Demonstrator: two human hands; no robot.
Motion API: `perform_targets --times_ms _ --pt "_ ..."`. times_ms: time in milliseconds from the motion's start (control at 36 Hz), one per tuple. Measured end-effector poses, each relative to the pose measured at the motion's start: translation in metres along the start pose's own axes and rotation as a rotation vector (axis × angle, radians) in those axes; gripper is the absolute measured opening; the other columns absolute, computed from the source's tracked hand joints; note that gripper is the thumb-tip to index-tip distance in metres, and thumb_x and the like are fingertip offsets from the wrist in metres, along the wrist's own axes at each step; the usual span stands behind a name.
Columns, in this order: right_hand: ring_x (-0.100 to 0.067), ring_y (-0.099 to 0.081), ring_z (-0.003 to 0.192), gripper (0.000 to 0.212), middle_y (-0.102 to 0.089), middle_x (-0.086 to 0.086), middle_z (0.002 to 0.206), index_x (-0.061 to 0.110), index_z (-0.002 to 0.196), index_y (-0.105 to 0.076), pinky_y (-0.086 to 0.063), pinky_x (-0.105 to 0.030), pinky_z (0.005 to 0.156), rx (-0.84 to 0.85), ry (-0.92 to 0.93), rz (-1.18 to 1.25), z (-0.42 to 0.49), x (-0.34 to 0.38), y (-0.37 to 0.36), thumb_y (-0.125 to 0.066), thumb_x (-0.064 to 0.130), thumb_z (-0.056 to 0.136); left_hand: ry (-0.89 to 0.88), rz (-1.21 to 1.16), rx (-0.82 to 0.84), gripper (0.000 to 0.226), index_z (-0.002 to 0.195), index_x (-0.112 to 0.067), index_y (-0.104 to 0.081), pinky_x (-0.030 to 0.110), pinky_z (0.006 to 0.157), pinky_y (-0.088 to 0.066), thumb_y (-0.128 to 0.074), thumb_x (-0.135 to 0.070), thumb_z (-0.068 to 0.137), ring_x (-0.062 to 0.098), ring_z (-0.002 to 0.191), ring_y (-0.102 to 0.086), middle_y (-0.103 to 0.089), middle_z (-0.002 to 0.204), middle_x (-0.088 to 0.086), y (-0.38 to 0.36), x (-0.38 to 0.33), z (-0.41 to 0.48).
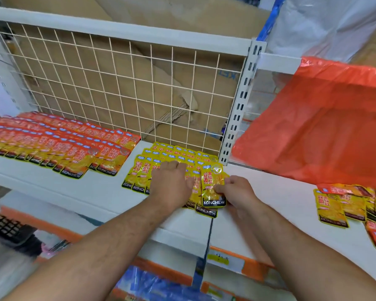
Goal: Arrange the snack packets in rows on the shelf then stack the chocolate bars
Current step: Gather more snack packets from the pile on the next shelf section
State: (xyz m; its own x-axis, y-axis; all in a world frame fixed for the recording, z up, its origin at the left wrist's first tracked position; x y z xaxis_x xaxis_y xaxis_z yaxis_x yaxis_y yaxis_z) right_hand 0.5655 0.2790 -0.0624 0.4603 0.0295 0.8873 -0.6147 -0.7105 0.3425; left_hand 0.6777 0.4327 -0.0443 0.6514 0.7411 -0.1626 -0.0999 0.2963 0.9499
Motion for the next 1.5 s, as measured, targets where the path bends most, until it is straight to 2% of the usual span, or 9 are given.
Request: perform_targets --times_ms 250,389,583,722,806,917,1111,1194,1500 --pt "-0.020 -0.036 0.057 0.051 -0.035 -0.003 0.062 0.023 0.061 -0.032 -0.022 -0.028 0.051 -0.126 0.019 -0.020 -0.034 0.027 -0.073 -0.078 0.011 0.078 -0.122 -0.065 -0.018 0.039 0.123 -0.022 -0.061 0.039 0.087 -0.043 -0.042 -0.040 0.095 0.026 0.113 -0.056 -0.065 0.119 -0.001 0.018 0.090 0.009" --pt "-0.019 -0.036 0.059 0.051 -0.038 -0.004 0.063 0.022 0.058 -0.034 -0.025 -0.030 0.055 -0.157 -0.019 -0.023 -0.053 0.037 -0.120 -0.080 0.013 0.076 -0.164 -0.121 -0.015 0.039 0.110 -0.015 -0.066 0.043 0.082 -0.046 -0.039 -0.030 0.087 0.033 0.099 -0.061 -0.068 0.103 0.006 0.029 0.143 0.008" --pt "-0.023 -0.049 0.056 0.043 -0.055 -0.010 0.061 0.020 0.058 -0.042 -0.038 -0.034 0.056 -0.163 -0.034 -0.100 -0.064 0.050 -0.183 -0.083 0.017 0.071 -0.182 -0.196 -0.003 0.053 0.114 -0.005 -0.069 0.048 0.089 -0.052 -0.037 -0.026 0.078 0.038 0.105 -0.063 -0.068 0.113 0.017 0.034 0.195 0.006" --pt "-0.009 -0.051 0.039 0.044 -0.051 0.000 0.054 0.020 0.059 -0.042 -0.037 -0.025 0.048 -0.179 -0.033 -0.171 -0.065 0.064 -0.211 -0.082 0.013 0.077 -0.139 -0.165 0.061 0.056 0.119 -0.017 -0.063 0.040 0.085 -0.044 -0.030 -0.027 0.076 0.031 0.107 -0.057 -0.067 0.114 0.004 0.039 0.218 0.007" --pt "-0.023 -0.065 0.060 0.032 -0.061 -0.003 0.062 0.018 0.064 -0.051 -0.047 -0.031 0.054 -0.222 -0.045 -0.254 -0.064 0.071 -0.224 -0.082 0.018 0.075 -0.144 -0.163 0.095 0.052 0.125 -0.020 -0.059 0.040 0.089 -0.042 -0.033 -0.027 0.080 0.028 0.110 -0.055 -0.065 0.117 0.002 0.040 0.226 0.009" --pt "-0.027 -0.060 0.074 0.021 -0.065 -0.005 0.078 0.015 0.071 -0.059 -0.039 -0.028 0.060 -0.263 -0.015 -0.456 -0.063 0.076 -0.231 -0.072 0.027 0.081 -0.151 -0.173 0.117 0.040 0.127 -0.020 -0.056 0.040 0.094 -0.039 -0.046 -0.023 0.089 0.027 0.114 -0.052 -0.062 0.121 0.001 0.041 0.231 0.008" --pt "-0.032 -0.064 0.099 0.015 -0.068 -0.008 0.105 0.017 0.093 -0.061 -0.045 -0.033 0.070 -0.283 0.047 -0.723 -0.065 0.080 -0.237 -0.061 0.030 0.086 -0.162 -0.182 0.120 0.043 0.120 -0.017 -0.060 0.039 0.092 -0.042 -0.039 -0.030 0.085 0.027 0.109 -0.055 -0.064 0.118 0.002 0.041 0.237 0.010" --pt "-0.033 -0.064 0.104 0.023 -0.068 -0.008 0.110 0.014 0.105 -0.062 -0.048 -0.035 0.074 -0.287 0.073 -0.813 -0.066 0.081 -0.238 -0.061 0.029 0.088 -0.165 -0.178 0.106 0.040 0.110 -0.015 -0.060 0.038 0.087 -0.041 -0.037 -0.031 0.082 0.028 0.102 -0.055 -0.065 0.109 0.003 0.042 0.235 0.009" --pt "-0.032 -0.066 0.097 0.029 -0.069 -0.007 0.102 0.014 0.114 -0.050 -0.040 -0.035 0.064 -0.313 0.198 -0.953 -0.065 0.076 -0.239 -0.058 0.028 0.090 -0.166 -0.171 0.172 0.033 0.120 -0.020 -0.057 0.037 0.095 -0.038 -0.045 -0.028 0.090 0.024 0.110 -0.052 -0.062 0.121 0.000 0.043 0.225 0.008"
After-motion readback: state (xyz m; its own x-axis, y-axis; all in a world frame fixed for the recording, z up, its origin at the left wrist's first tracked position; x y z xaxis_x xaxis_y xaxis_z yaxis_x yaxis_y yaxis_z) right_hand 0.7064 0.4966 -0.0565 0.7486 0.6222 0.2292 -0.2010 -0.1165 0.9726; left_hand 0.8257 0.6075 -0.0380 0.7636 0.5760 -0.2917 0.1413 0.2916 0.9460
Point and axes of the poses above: each hand's wrist, its own z-axis towards the middle knuckle, its own y-axis out of the back of the hand, x = y × z, the point moved 3 cm from there along z, towards the middle knuckle
